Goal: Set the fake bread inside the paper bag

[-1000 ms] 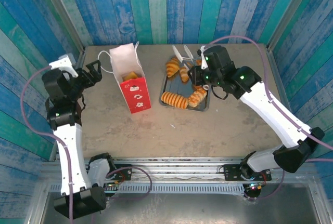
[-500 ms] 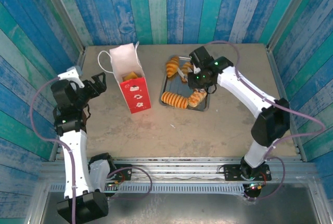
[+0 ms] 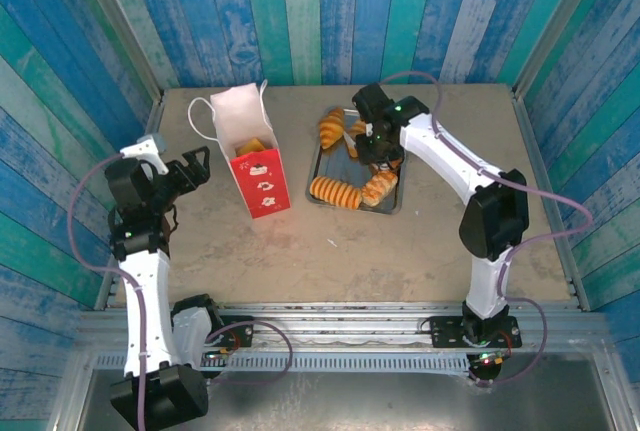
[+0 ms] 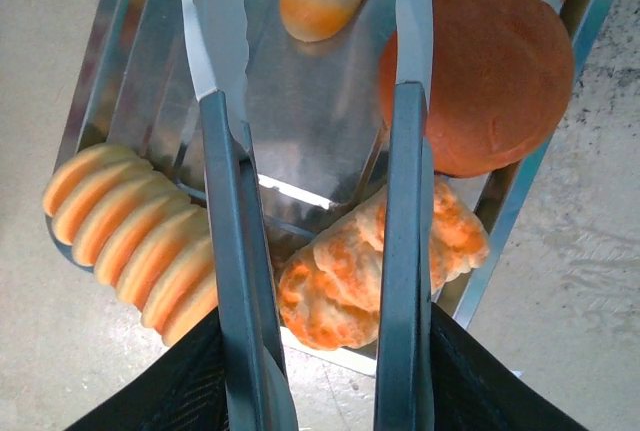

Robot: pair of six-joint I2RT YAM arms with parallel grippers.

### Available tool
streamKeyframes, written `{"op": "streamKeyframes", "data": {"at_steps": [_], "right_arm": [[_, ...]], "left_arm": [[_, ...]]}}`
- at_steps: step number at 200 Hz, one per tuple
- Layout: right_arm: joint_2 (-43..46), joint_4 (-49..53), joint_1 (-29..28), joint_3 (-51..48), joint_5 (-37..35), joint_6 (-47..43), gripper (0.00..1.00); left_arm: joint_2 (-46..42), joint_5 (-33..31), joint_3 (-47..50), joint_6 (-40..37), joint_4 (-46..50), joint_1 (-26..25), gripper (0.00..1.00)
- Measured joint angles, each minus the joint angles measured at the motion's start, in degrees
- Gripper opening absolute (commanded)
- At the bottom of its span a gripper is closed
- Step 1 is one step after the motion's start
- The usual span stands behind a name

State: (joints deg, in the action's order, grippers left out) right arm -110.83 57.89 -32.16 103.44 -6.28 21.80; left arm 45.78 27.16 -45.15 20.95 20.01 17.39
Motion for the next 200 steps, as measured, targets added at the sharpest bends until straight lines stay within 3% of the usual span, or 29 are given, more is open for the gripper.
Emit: {"op": "streamKeyframes", "data": {"at_steps": [200], "right_arm": [[-10.7,1.9,1.4,8.7,-0.4,-2.3,0.49]], "left_arm": [[2.0,-0.1,0.0,-0.1,-0.7,0.0,0.94]]}}
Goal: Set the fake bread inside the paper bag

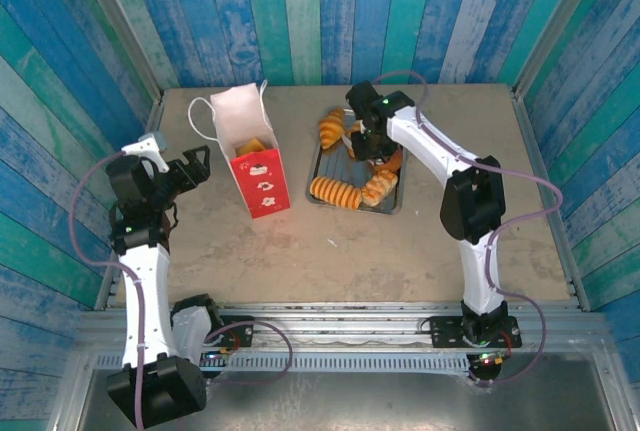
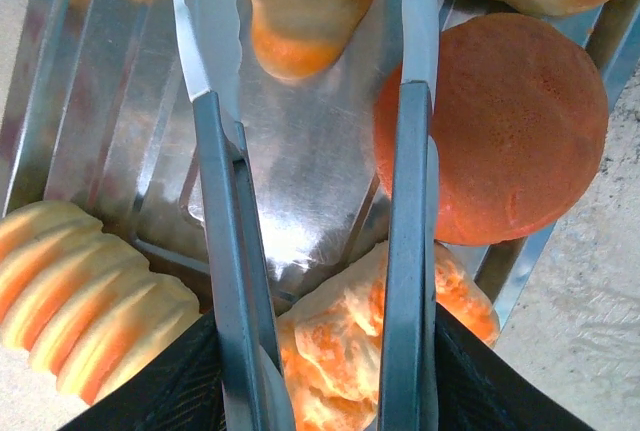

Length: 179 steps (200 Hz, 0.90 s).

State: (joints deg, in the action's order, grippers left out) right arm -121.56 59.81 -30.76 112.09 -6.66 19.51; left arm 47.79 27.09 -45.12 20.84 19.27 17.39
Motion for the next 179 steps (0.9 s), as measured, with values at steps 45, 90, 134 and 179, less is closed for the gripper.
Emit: {"op": "streamKeyframes", "data": {"at_steps": [45,90,134,179], "right_arm": [[-1.0,0.7,0.1,0.6,0.0,-0.1,0.49],[-2.3,0.8,0.1,0.9,0.0,-0.1,0.47],[-2.5,1.1,0.2,1.0,-0.2,-0.4,0.36],[-2.3,1.0,0.2,0.9,-0.4,-0.5,0.24]], "left_arm": [[0.2,0.0,0.0,0.0,0.0,0.0,0.94],[0.2,0.0,0.0,0.0,0.0,0.0,0.94],[0.3,0.0,0.0,0.0,0.0,0.0,0.94],[0.2,0.0,0.0,0.0,0.0,0.0,0.94]]}}
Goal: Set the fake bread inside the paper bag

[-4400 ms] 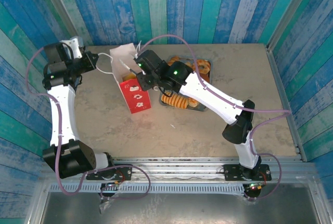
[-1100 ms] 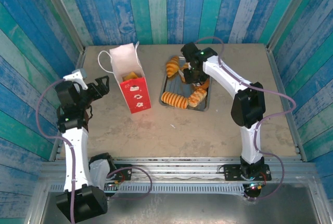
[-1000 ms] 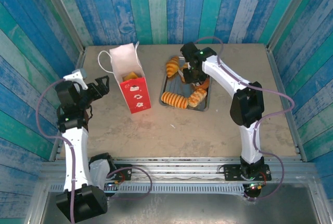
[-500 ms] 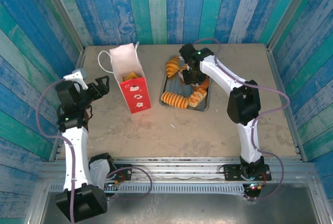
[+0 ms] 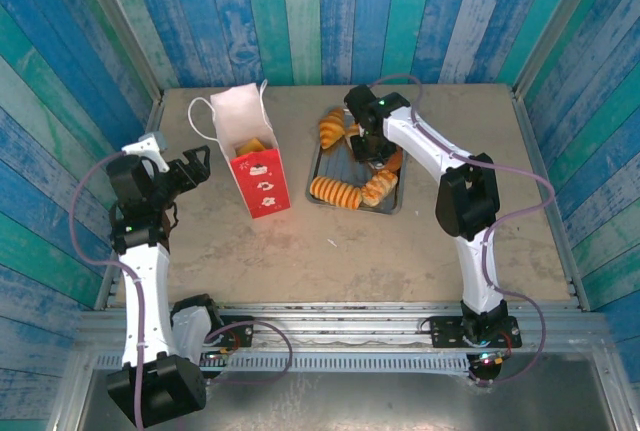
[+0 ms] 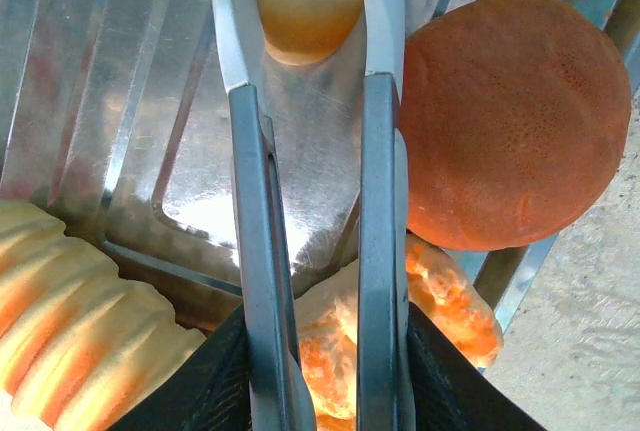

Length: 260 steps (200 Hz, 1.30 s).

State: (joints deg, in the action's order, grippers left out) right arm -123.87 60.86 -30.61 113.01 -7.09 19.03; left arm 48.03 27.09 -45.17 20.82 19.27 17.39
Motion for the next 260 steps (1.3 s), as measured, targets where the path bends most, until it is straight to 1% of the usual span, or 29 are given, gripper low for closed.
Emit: {"op": "streamKeyframes", "data": {"at_steps": [26,46,89,126,159,209,245,260], "right_arm": [[1.9,0.0,0.0,-1.3,-0.5,0.1,0.2],[5.1,-0.2,0.0,-3.3,-1.0,0.3,0.16],[16.2,-3.1,-0.4,-9.1,-2.1,0.7,0.13],[25.3,-5.9,-1.3,-12.3,-3.5,0.6,0.12],[32.5,-7.6,-2.8,-13.6,-5.1,0.6,0.11],[40.8,-9.2,-8.0,-13.6,-7.9,0.6,0.11],[44.2,-12.2,-13.1,-13.6,-9.6,0.3,0.11],[45.0,-13.9,-15.4,-13.7,-10.1,-0.1,0.11]], "left_arm": [[0.0,0.0,-0.5,0.0,0.2,0.0,0.94],[0.2,0.0,-2.2,0.1,0.5,0.0,0.94],[1.1,-0.7,-7.5,1.3,0.6,0.0,0.94],[1.4,-1.7,-10.2,5.1,-0.3,0.0,0.94],[3.6,-1.5,-11.4,8.6,-2.0,0.0,0.95],[4.9,1.8,-11.4,9.7,-2.2,0.0,0.97],[5.1,4.4,-11.4,9.4,-2.1,0.0,0.97],[5.6,5.0,-11.6,9.0,-1.7,0.0,0.98]]}}
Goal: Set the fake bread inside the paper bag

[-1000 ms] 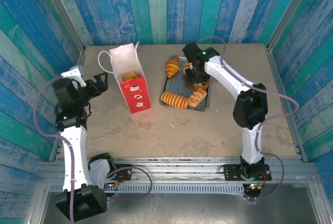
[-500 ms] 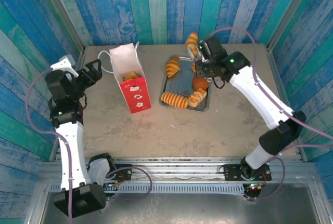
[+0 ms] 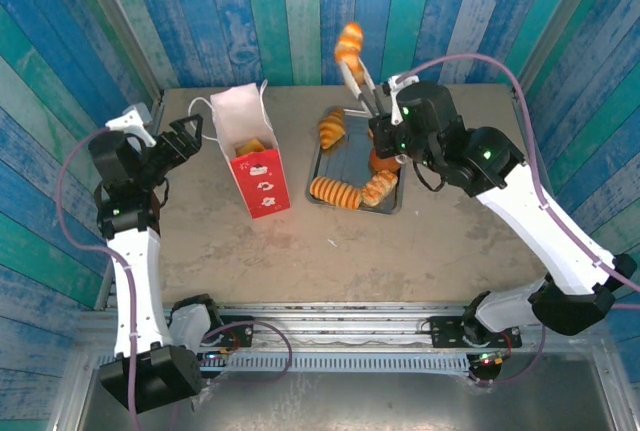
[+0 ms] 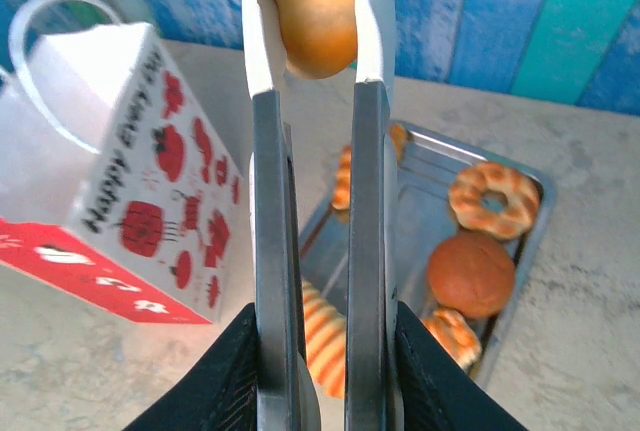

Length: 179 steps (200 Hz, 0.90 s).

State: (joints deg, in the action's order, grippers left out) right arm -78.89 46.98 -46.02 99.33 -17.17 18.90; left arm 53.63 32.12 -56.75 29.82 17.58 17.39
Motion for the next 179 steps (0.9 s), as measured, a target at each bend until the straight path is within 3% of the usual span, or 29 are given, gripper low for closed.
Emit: {"op": "streamKeyframes", "data": {"at_steps": [31,93,179], "right_arm": [[1.3,-5.1,-4.7,-0.8,-0.4,-1.2,0.1],[-2.8,-13.8,-13.0,1.0,-0.2,-6.2,0.1],[-20.3,-12.8,-18.7,14.8,0.7,-8.3,0.1]], "left_arm": [[2.1,1.1,-1.4,-0.9,0.9,0.0,0.95],[8.4,5.5,-4.9,0.2,-0.8,0.0,0.71],[12.7,6.4,-6.3,1.1,-3.7,0.0,0.19]]}}
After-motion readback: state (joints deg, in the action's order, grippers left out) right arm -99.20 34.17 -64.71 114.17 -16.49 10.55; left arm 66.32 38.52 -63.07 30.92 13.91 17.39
